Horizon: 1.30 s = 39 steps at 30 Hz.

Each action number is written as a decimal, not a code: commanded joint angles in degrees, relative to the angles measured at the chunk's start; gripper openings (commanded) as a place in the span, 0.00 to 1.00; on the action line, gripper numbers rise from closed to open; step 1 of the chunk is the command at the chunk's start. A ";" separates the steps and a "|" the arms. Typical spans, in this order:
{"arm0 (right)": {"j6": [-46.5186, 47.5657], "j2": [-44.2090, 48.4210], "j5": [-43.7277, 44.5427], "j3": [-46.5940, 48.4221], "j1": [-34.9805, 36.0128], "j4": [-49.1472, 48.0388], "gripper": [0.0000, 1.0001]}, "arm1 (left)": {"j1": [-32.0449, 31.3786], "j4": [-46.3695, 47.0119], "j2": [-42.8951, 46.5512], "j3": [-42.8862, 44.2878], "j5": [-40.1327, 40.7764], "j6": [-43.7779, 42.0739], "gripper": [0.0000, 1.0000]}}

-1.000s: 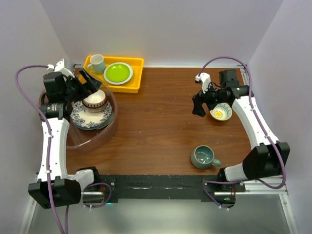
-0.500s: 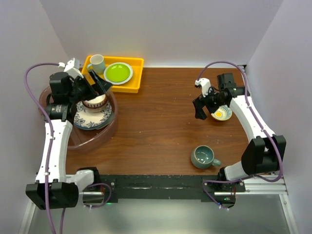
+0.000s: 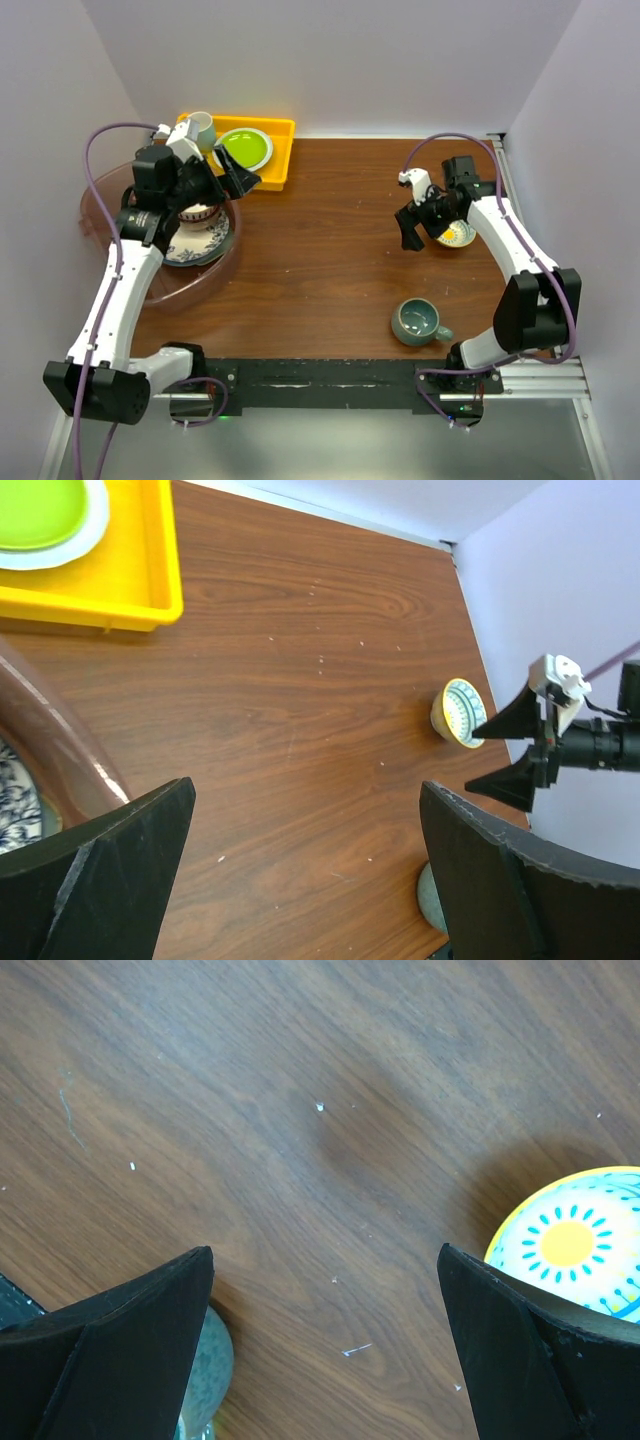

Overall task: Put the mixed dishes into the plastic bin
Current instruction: Pick up the bowl from the center of the board.

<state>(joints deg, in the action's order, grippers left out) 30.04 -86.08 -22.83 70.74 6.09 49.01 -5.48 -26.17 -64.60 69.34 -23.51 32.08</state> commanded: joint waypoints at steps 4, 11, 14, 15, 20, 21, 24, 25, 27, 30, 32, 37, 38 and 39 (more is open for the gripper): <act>1.16 -0.40 1.82 -0.60 -0.46 -1.38 0.98 | -5.94 4.73 -1.49 -0.52 2.32 2.03 1.00; 1.51 -0.58 2.44 -1.48 -0.46 -1.73 0.98 | -9.81 6.40 -3.51 -0.43 3.56 3.08 1.00; 1.60 -0.84 2.70 -1.74 -0.55 -1.99 0.98 | -11.48 6.66 -4.48 0.00 4.26 3.26 1.00; 1.69 -0.84 2.70 -1.75 -0.64 -2.08 0.98 | -11.92 6.84 -4.66 0.09 4.35 3.43 1.00; 2.04 -1.02 3.23 -2.27 -0.64 -2.52 0.98 | -14.21 7.72 -6.15 0.27 5.05 3.78 1.00; 2.04 -1.19 3.49 -2.27 -0.64 -2.43 0.98 | -14.82 7.89 -6.24 0.36 5.14 3.87 1.00; 2.39 -1.19 3.76 -2.62 -0.64 -2.70 0.98 | -15.79 8.07 -6.94 0.53 5.49 3.87 1.00; 2.48 -1.37 3.84 -2.54 -0.64 -2.78 0.98 | -16.06 8.16 -7.21 0.53 5.58 3.96 1.00; 2.57 -1.45 3.93 -2.62 -0.73 -2.96 0.98 | -16.49 8.24 -7.38 0.62 5.75 3.96 1.00; 3.00 -1.81 4.46 -2.45 -0.72 -3.14 0.98 | -16.93 8.33 -7.65 0.71 5.84 4.05 1.00; 3.36 -1.98 4.90 -2.36 -0.72 -3.14 0.98 | -17.11 8.42 -7.82 0.79 5.93 3.96 1.00; 4.32 -2.77 5.69 -1.92 -0.73 -3.31 0.98 | -17.55 8.42 -8.26 0.71 6.10 3.96 1.00; 4.41 -2.95 5.86 -1.83 -0.73 -3.49 0.98 | -17.64 8.33 -8.26 0.62 6.19 3.96 1.00; 4.50 -3.12 5.87 -1.75 -0.73 -3.40 0.98 | -17.73 8.42 -8.35 0.71 6.19 3.96 1.00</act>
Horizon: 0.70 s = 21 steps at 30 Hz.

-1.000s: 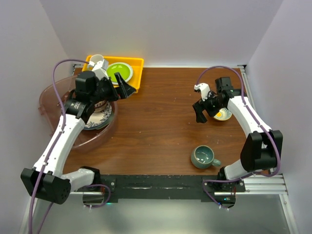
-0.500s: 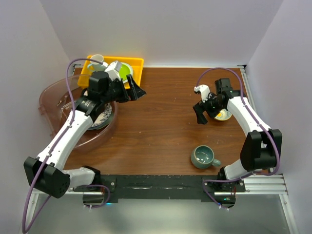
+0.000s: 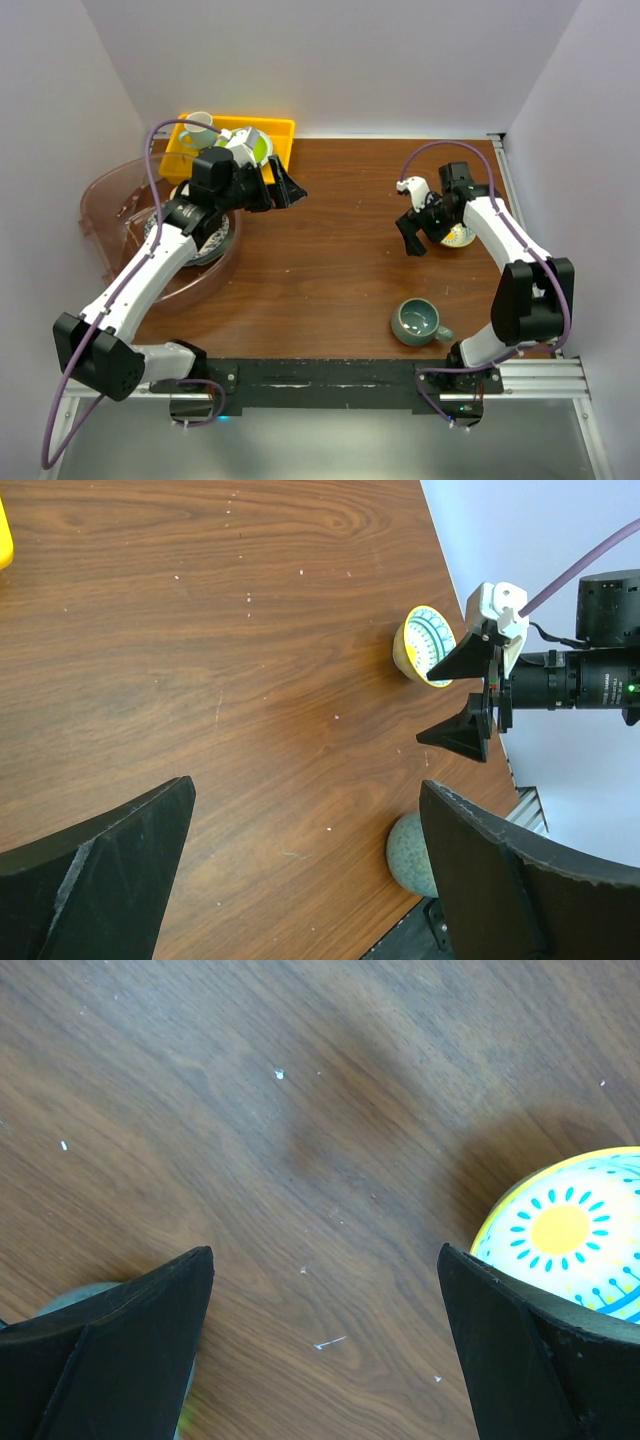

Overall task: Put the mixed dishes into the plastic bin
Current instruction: Pick up the bowl from the center of the board.

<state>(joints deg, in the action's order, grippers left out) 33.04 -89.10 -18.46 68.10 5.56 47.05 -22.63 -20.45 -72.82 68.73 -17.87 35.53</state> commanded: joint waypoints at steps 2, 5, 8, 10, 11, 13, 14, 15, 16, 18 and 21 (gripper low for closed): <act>1.68 -0.72 1.50 1.25 -0.11 -1.43 0.98 | -0.66 2.69 -0.22 1.32 0.55 0.51 1.00; 2.03 -1.69 1.85 1.51 -0.11 -1.87 0.98 | -0.66 2.43 -0.22 1.41 0.82 0.51 1.00; 1.77 -2.66 3.77 1.51 -0.20 -3.27 0.97 | -0.75 2.17 -0.13 1.41 0.82 0.51 1.00; 1.16 -2.75 6.41 1.34 -0.20 -4.50 0.96 | -0.75 2.08 0.04 1.32 1.08 0.42 1.00; 1.15 -2.75 7.03 1.34 -0.11 -5.47 0.96 | -0.75 1.99 0.13 1.23 1.25 0.42 1.00; 0.63 -2.75 9.30 1.08 -0.11 -6.61 0.95 | -0.75 1.82 0.31 1.23 1.34 0.42 1.00; 0.45 -2.83 10.10 0.99 -0.11 -7.75 0.94 | -0.75 1.81 0.31 1.23 1.34 0.51 1.00; 0.45 -3.09 10.89 0.90 -0.11 -8.37 0.93 | -0.75 1.81 0.31 1.23 1.34 0.51 1.00; 0.28 -3.36 12.81 0.72 -0.20 -8.90 0.91 | -0.75 1.81 0.31 1.23 1.43 0.42 1.00; 0.27 -4.15 14.76 0.37 -0.11 -10.74 0.88 | -0.75 1.64 0.31 1.32 1.69 0.51 1.00; 1.06 -5.20 18.10 -1.21 -0.11 -13.38 0.86 | -0.75 1.02 0.92 1.32 3.10 0.51 1.00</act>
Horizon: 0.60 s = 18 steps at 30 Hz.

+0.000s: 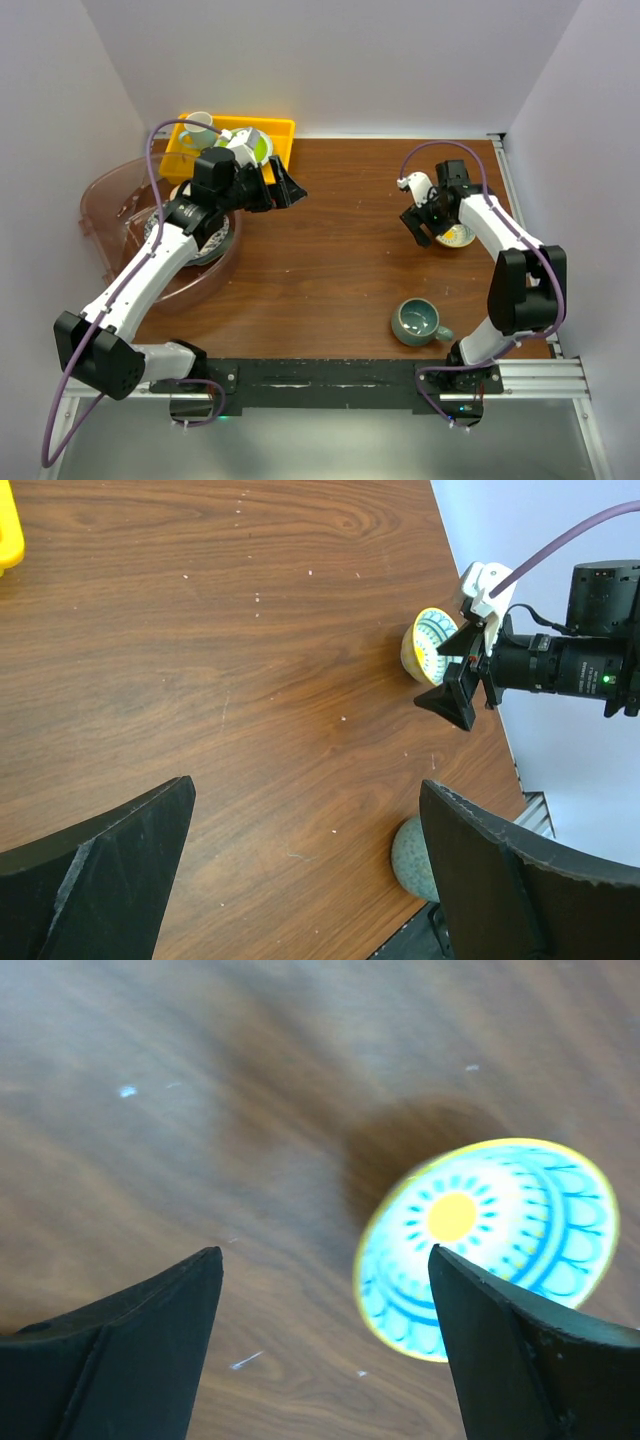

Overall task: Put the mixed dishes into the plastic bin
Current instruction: Pick up the bowl from the center of the board.

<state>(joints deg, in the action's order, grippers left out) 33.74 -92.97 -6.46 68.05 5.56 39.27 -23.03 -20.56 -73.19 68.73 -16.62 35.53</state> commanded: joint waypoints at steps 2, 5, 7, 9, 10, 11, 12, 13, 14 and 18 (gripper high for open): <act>1.15 -1.78 7.68 -2.31 -0.11 -7.26 0.82 | -0.35 0.87 1.73 1.32 2.91 0.42 1.00; 2.21 -2.48 9.61 -3.80 -0.20 -9.55 0.77 | -0.35 0.52 2.43 1.32 4.14 0.24 1.00; 3.17 -3.00 10.67 -4.94 -0.11 -10.61 0.72 | -0.35 0.34 2.70 1.32 4.67 0.33 1.00; 4.05 -3.36 11.81 -5.65 -0.29 -12.28 0.68 | -0.35 0.17 2.70 1.32 5.11 0.24 1.00; 4.40 -3.62 12.08 -6.35 -0.20 -13.15 0.61 | -0.35 0.17 2.87 1.32 5.54 0.33 1.00; 4.58 -3.80 12.34 -6.70 -0.11 -13.51 0.58 | -0.35 -0.27 2.88 1.41 5.72 0.33 1.00; 5.11 -3.89 12.70 -7.05 -0.20 -14.04 0.54 | -0.35 -0.27 3.05 1.41 6.07 0.33 1.00; 5.37 -4.15 12.70 -7.58 -0.20 -14.65 0.46 | -0.35 -0.36 3.05 1.32 6.51 0.33 1.00; 5.72 -4.32 12.87 -7.67 -0.11 -14.74 0.41 | -0.35 -0.27 3.31 1.23 6.51 0.42 1.00; 6.95 -4.50 12.00 -7.85 -0.20 -14.75 0.18 | -0.35 0.87 3.93 0.27 6.25 0.77 1.00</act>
<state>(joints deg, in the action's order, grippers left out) 38.63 -97.89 5.02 60.42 5.56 27.33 -23.03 -21.96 -71.33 68.73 -11.25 35.55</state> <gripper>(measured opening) 0.263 0.997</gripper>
